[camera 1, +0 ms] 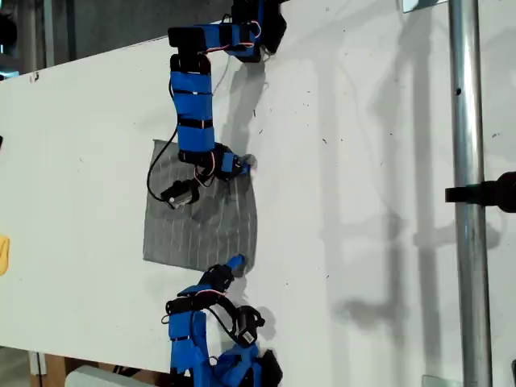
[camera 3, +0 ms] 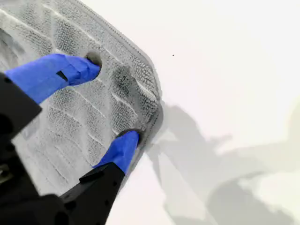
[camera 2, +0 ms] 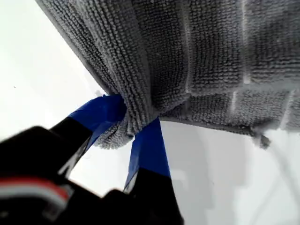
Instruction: Grasp corners of a towel and fold twice.
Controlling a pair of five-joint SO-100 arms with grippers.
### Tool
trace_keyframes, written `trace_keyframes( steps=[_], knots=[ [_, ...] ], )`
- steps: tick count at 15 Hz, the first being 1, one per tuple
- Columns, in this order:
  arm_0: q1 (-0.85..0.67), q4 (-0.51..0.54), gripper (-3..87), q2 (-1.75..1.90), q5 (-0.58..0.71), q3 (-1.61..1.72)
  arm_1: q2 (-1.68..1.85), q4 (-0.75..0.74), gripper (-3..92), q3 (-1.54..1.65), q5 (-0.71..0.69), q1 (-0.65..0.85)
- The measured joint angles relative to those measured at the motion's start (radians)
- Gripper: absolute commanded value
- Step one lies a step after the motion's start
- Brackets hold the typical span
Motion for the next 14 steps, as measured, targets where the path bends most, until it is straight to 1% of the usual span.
trace_keyframes(
  steps=[3,5,6,7,8,12,14],
  knots=[
    [0.002,-0.006,25.0,-0.061,-0.032,-0.002,0.021,0.000,-0.3,0.002,0.014,-0.009],
    [0.021,0.014,23.6,-0.143,-0.063,-0.029,0.052,0.000,-0.3,0.002,0.023,-0.014],
    [0.035,0.037,20.1,-0.202,-0.075,-0.072,0.067,0.000,-0.3,0.006,0.025,-0.017],
    [0.051,0.080,13.9,-0.258,-0.074,-0.138,0.080,0.006,-0.3,0.009,0.028,-0.017],
    [0.063,0.107,-1.3,-0.310,-0.072,-0.195,0.091,0.012,-0.3,0.011,0.032,-0.018],
    [0.117,0.130,-1.7,-0.344,-0.075,-0.262,0.106,0.012,-0.3,0.017,0.034,-0.020],
    [0.141,0.170,-1.8,-0.324,-0.101,-0.291,0.130,0.009,-0.3,0.043,0.046,-0.034]
  ],
)
